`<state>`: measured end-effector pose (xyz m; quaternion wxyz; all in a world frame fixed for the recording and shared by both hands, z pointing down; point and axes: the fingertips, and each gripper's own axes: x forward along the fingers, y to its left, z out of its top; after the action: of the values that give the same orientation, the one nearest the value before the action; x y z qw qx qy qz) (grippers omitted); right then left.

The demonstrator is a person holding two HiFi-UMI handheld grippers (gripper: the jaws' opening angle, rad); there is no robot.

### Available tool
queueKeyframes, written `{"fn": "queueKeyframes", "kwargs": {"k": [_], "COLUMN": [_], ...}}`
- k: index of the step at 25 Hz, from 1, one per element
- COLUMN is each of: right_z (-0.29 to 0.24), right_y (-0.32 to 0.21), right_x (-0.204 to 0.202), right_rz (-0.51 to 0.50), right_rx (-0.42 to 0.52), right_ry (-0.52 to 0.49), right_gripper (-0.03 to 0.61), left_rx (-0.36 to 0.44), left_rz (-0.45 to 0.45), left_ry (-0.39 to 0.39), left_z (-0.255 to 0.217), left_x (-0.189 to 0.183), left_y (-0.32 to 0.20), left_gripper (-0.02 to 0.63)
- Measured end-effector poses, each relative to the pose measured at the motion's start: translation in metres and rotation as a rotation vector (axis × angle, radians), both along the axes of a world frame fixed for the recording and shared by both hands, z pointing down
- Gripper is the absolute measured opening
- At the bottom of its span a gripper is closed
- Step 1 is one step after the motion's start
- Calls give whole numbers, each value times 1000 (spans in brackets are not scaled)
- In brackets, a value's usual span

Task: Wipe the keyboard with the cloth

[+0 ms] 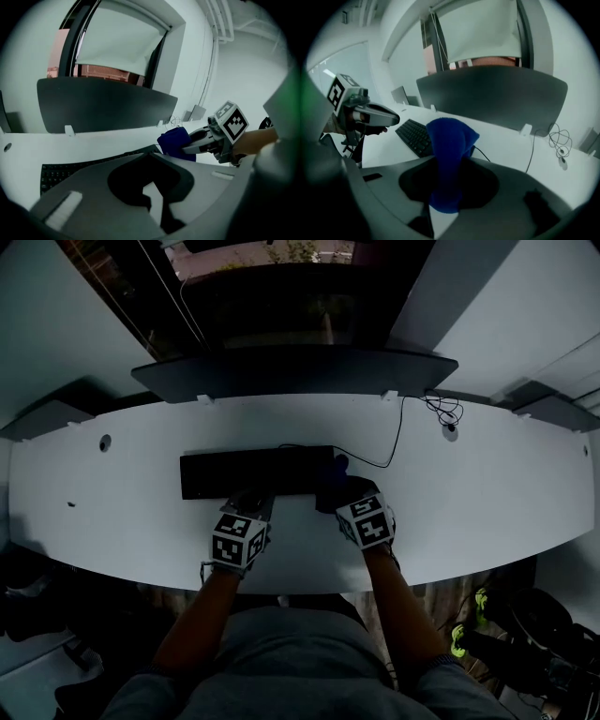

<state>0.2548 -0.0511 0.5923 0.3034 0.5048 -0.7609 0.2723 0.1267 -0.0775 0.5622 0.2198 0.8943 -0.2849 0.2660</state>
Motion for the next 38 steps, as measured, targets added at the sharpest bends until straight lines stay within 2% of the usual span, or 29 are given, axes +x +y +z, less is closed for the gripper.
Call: {"fn": "queueKeyframes", "kwargs": {"k": [5,9,12,17,21,26,32,38], "right_z": [-81,-148,-192,-263,-284,-300,-303,-301], "right_y": [14,35,52,63,67,65,65,66], "right_x": [-50,-97,-127,-165,-188,-204,-213,-215], "right_rz": [-54,-102,-93,-73,-88,-117,-147,-126], "right_rx": [198,348,444,591,644,700,725,718], "right_ry": [-136,-220,-269,-307,-333,-278,-234,-241], "right_gripper": [118,118,118,118,118,118,118,118], "left_rx": [87,124,129,253,367,370,422,394], "left_rz": [10,19,24,65,128,145,178,187], "left_ry": [91,184,288,370,357,395,378,368], "left_z": [-61,-111,-151,-210,-235,-258,-250,-250], "left_x": [-44,-81,-103,-131,-145,-153,-163,-160], "left_y": [16,34,49,59,68,75,74,79], "left_gripper": [8,8,8,8,8,8,8,8]}}
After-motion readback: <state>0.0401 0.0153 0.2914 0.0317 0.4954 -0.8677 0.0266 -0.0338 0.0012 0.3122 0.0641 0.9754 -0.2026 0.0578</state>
